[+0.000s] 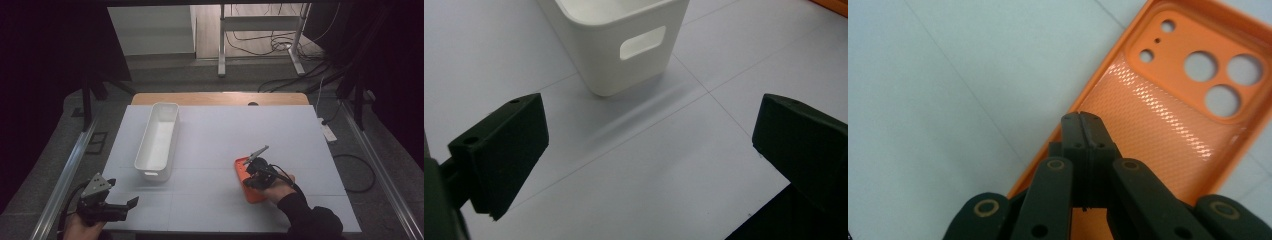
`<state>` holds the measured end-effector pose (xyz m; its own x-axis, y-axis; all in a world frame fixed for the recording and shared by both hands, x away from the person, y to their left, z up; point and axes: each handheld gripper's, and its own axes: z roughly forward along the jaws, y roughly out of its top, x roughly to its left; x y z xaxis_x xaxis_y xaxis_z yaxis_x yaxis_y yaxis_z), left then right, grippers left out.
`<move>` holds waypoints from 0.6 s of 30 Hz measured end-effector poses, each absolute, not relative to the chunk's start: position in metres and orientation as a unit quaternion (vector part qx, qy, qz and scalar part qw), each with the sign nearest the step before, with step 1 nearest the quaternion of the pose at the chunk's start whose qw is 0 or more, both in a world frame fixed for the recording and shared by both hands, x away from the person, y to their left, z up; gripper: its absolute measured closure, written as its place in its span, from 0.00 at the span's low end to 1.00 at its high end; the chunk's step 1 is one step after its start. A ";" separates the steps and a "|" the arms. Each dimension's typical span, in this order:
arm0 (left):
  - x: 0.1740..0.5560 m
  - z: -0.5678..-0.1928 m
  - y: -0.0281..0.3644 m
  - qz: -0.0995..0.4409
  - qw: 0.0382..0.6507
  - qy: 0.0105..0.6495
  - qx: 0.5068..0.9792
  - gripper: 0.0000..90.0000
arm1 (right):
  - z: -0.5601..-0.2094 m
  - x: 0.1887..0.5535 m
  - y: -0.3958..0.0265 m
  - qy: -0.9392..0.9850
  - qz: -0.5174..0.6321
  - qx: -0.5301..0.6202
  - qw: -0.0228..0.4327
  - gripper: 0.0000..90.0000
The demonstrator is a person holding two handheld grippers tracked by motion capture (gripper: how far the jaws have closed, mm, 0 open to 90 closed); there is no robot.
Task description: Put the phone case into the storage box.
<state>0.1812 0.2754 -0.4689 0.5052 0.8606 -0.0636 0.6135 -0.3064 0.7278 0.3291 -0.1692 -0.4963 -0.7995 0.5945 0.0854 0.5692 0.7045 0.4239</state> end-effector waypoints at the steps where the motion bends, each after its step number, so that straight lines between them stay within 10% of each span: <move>1: 0.181 -0.469 0.275 0.172 0.359 0.467 0.790 0.02 | -0.495 0.329 -0.170 0.922 0.223 0.316 0.030 0.99; 18: 0.180 -0.469 0.276 0.174 0.358 0.466 0.790 0.03 | -0.471 0.324 -0.192 0.902 0.254 0.339 0.078 0.70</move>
<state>0.1804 0.2756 -0.4688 0.5059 0.8606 -0.0590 0.6118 -0.3097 0.7278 0.3242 -0.1921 -0.4708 -0.7581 0.6514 0.0318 0.5720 0.6408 0.5121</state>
